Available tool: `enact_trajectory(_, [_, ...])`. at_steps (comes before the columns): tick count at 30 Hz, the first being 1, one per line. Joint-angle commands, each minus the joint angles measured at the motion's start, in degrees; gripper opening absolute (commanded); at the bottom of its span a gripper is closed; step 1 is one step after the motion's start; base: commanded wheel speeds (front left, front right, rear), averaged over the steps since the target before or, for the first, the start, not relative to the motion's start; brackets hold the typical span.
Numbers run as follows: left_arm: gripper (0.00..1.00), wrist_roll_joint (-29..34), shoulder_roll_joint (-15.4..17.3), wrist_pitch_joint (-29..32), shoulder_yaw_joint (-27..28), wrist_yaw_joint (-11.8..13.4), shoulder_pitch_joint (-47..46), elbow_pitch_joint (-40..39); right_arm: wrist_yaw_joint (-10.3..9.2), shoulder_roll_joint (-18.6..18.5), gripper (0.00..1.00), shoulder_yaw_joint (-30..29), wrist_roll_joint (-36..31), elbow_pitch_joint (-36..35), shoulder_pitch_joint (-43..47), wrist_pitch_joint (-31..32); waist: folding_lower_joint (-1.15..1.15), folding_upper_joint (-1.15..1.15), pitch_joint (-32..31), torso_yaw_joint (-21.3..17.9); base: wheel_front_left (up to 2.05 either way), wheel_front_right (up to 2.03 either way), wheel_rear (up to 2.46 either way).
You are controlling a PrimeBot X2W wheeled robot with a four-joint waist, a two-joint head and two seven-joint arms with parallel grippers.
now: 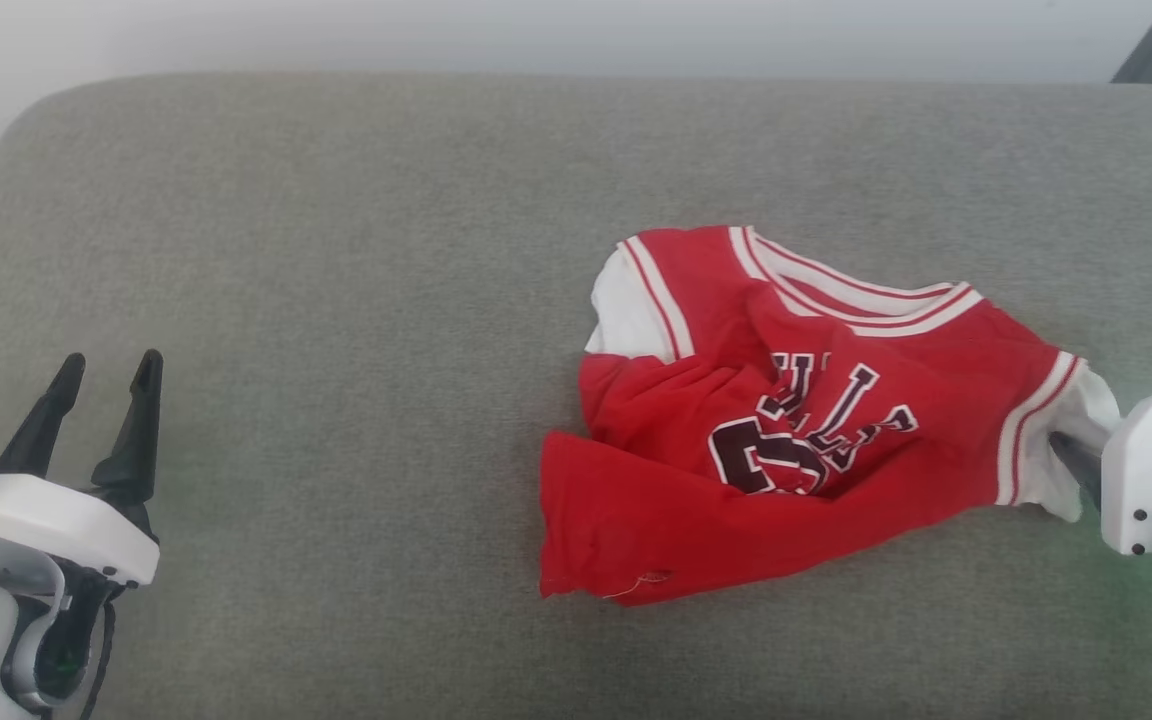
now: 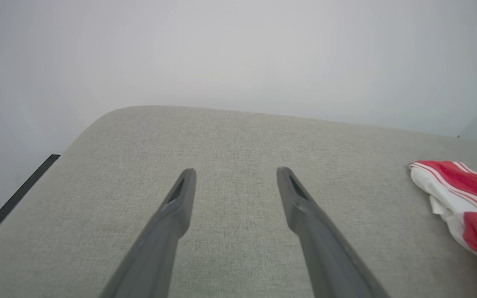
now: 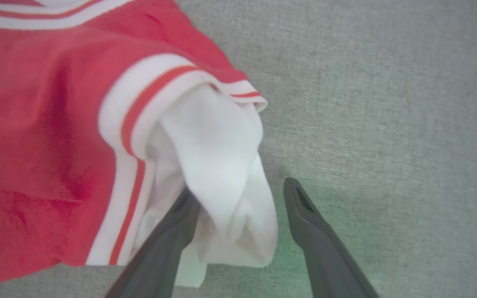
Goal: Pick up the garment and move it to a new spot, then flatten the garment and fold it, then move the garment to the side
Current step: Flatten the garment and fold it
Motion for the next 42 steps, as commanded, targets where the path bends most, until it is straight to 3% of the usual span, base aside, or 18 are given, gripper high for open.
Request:
enact_trajectory(1, [1.0, -0.19, 0.23, 0.46, -0.01, -0.15, -0.63, -0.07, 0.02, -0.13, 1.0, 0.25, 0.49, -0.08, -0.57, 0.29, 0.0, 0.0, -0.66, -0.79, 0.0, 0.0, 0.0])
enact_trajectory(11, [1.0, -2.12, 2.73, 8.66, -1.57, -0.94, -3.62, -3.6, 0.01, 0.73, 1.0, -0.05, 0.5, -8.4, 0.08, -4.55, 0.0, 0.0, -4.07, -6.0, 0.0, 0.0, 0.0])
enact_trajectory(19, [1.0, -2.49, 3.65, 17.05, -4.79, -1.57, -8.31, -5.95, 0.01, 6.05, 1.0, -0.59, -2.56, -15.15, 1.12, -16.94, 0.0, 0.0, -5.12, -11.48, 0.0, 0.0, 0.0])
enact_trajectory(27, [1.0, -2.83, 2.94, 24.17, -8.16, -2.39, -13.62, -5.52, 0.01, 12.35, 1.0, -1.27, -8.13, -16.54, 1.48, -30.91, 0.0, 0.0, -3.94, -16.73, 0.0, 0.0, 0.0])
enact_trajectory(33, [1.0, -2.57, 2.13, 31.06, -11.56, -2.69, -17.97, -2.86, 0.01, 16.89, 1.0, -1.31, -11.97, -15.47, 0.75, -37.9, 0.0, 0.0, -1.56, -21.1, 0.0, 0.0, 0.0])
enact_trajectory(42, [1.0, -2.42, 0.71, 43.72, -15.78, 0.46, -23.63, 5.82, 0.01, 21.77, 1.0, -0.12, -13.32, -12.94, -0.51, -44.72, 0.0, 0.0, 2.33, -25.65, 0.0, 0.0, 0.0])
